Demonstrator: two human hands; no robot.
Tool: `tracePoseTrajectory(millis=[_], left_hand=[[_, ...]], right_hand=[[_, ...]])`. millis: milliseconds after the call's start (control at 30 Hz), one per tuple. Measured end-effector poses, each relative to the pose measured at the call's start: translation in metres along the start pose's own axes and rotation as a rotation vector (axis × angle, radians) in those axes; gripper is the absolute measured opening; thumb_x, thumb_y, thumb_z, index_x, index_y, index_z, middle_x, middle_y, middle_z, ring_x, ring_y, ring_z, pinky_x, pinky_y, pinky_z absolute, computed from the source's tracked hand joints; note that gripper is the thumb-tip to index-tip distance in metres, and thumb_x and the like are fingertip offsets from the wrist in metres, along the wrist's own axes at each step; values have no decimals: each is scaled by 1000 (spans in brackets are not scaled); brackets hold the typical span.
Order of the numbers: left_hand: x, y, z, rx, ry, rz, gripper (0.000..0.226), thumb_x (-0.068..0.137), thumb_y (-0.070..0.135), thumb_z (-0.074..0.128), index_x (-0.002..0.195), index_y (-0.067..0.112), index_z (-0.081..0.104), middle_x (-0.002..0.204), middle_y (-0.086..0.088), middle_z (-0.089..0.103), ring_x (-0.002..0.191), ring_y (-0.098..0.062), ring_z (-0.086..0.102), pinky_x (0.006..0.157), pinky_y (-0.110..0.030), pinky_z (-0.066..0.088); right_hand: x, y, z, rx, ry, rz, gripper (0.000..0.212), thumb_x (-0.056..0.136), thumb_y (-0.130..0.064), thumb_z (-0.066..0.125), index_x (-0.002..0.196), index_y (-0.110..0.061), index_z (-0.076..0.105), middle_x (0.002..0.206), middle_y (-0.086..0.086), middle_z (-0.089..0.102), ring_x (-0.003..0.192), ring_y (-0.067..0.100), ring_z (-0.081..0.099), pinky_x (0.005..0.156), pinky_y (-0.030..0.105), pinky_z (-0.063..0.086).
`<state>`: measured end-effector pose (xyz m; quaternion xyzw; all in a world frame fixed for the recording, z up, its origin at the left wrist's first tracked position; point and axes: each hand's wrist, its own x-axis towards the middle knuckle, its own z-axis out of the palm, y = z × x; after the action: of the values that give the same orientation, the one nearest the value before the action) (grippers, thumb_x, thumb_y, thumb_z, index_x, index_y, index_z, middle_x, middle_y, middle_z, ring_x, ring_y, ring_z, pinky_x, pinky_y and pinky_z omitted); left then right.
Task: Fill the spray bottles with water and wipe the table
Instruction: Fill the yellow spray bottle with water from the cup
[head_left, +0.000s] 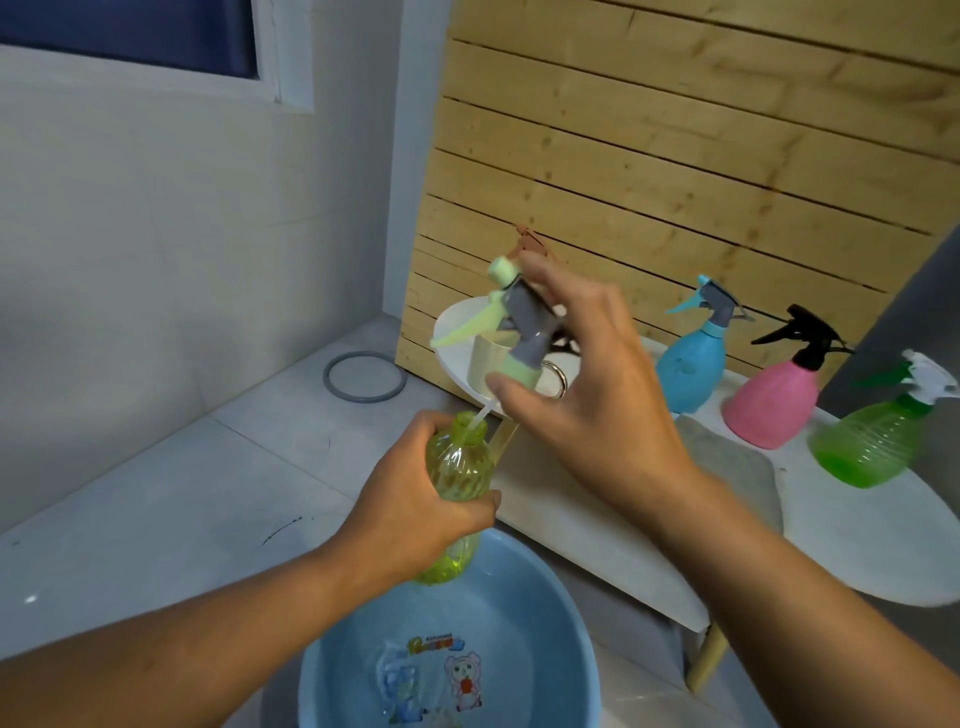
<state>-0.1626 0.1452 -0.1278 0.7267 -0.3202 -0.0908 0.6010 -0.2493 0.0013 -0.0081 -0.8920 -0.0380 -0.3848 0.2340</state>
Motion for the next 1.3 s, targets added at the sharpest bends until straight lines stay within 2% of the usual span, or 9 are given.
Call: tracePoseTrajectory(millis=[133, 267, 367, 467, 667, 900, 1100, 1233, 1300], left_hand=[[1, 0, 0, -19, 11, 33, 61, 61, 35, 90, 107, 49, 53, 102, 20, 70, 91, 0, 70, 73, -12, 54], [1, 0, 0, -24, -9, 40, 59, 64, 31, 91, 108, 45, 54, 102, 18, 70, 93, 0, 70, 72, -13, 55], [-1, 3, 0, -31, -5, 42, 60, 63, 33, 90, 109, 48, 53, 105, 22, 68, 94, 3, 68, 72, -7, 51], [-2, 5, -1, -40, -19, 33, 62, 63, 36, 89, 110, 51, 53, 106, 23, 69, 95, 3, 68, 72, -8, 51], [-3, 9, -2, -16, -35, 25, 62, 60, 42, 88, 107, 55, 50, 103, 26, 67, 93, 4, 67, 70, -8, 51], [-5, 10, 2, -31, -66, 46, 66, 61, 38, 85, 113, 60, 50, 107, 25, 68, 98, 2, 69, 74, -11, 54], [-4, 7, 6, -41, -99, 35, 65, 65, 33, 86, 117, 51, 52, 109, 16, 70, 101, -7, 71, 85, -33, 60], [-7, 11, 9, -54, -66, 21, 58, 63, 37, 85, 109, 51, 53, 103, 18, 70, 95, -3, 71, 75, -22, 58], [-8, 13, 11, -59, -32, 29, 54, 64, 38, 83, 108, 48, 54, 101, 17, 69, 92, -3, 71, 72, -21, 58]], right_hand=[[-6, -4, 9, 50, -176, -27, 82, 79, -20, 85, 148, -31, 43, 136, -9, 52, 123, 2, 52, 97, 13, 44], [-7, -6, 11, 147, -273, 22, 83, 80, -19, 86, 148, -38, 43, 137, -15, 55, 129, 7, 53, 102, 30, 50], [-4, -4, 9, 261, -325, 78, 74, 84, -15, 82, 145, -40, 47, 135, -21, 58, 127, 5, 55, 99, 20, 48], [-1, 0, 3, 403, -376, 193, 70, 87, -10, 79, 145, -36, 49, 126, -11, 65, 116, 11, 63, 93, 21, 52], [1, 7, -6, 552, -457, 297, 68, 89, 4, 71, 147, -20, 46, 128, 5, 68, 121, 19, 64, 102, 41, 54], [2, 6, -12, 510, -579, 288, 60, 92, 4, 67, 145, -16, 49, 133, 2, 65, 126, 14, 60, 104, 33, 51], [5, 3, -14, 312, -650, 195, 60, 95, -6, 68, 145, -33, 49, 132, -14, 63, 126, 4, 56, 104, 27, 49], [3, 4, -10, 292, -583, 211, 62, 91, -17, 75, 144, -36, 49, 126, -12, 66, 118, 6, 62, 98, 30, 53], [0, 6, -4, 291, -485, 235, 64, 86, -23, 81, 142, -38, 52, 111, -8, 69, 105, 9, 66, 90, 26, 55]])
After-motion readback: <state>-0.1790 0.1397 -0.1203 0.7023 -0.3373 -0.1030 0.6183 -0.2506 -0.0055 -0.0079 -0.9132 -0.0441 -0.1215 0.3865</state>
